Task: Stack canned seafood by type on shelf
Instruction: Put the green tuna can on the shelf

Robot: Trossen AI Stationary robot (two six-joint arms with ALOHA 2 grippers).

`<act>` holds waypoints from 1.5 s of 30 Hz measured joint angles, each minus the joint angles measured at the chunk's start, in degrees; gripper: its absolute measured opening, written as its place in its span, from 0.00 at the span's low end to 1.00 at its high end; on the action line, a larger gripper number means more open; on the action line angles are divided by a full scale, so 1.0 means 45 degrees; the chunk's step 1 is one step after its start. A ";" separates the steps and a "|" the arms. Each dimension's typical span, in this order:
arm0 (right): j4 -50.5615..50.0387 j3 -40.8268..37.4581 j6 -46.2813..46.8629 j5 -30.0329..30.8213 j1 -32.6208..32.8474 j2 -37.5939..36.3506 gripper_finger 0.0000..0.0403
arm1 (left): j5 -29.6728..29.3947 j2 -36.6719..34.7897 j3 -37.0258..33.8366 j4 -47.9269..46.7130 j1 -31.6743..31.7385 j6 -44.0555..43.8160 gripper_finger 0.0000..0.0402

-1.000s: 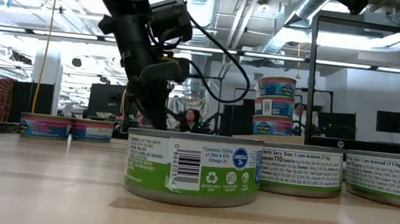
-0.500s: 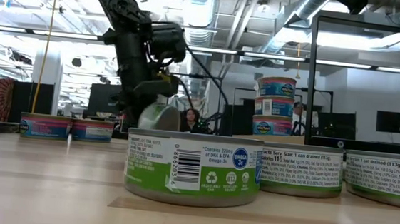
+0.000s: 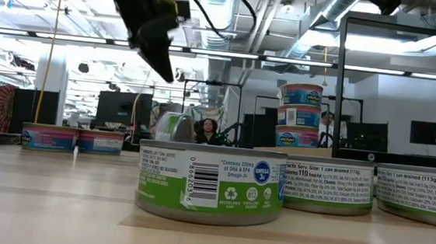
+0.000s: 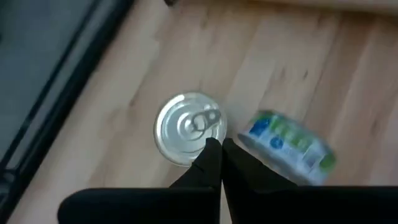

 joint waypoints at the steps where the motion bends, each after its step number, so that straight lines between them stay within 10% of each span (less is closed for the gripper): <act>1: 0.0033 0.0004 0.0003 0.0000 0.0000 0.0000 0.82 | -0.0212 -0.0123 -0.0004 -0.0050 -0.0286 -0.0481 0.03; 20: 0.3010 0.0018 -0.2834 0.0005 -0.0178 0.0524 0.82 | -0.0698 0.2514 -0.0009 0.1448 -0.2697 -0.6253 0.76; 34: 0.3357 0.0018 -0.2718 -0.0326 -0.0865 0.0933 0.82 | -0.1093 0.3254 -0.0024 0.0394 -0.1872 -0.6194 0.76; 45: 0.3012 0.0149 -0.2268 -0.0350 -0.0860 0.1474 0.82 | -0.0064 0.3326 -0.0019 0.0101 -0.1680 -0.3927 0.52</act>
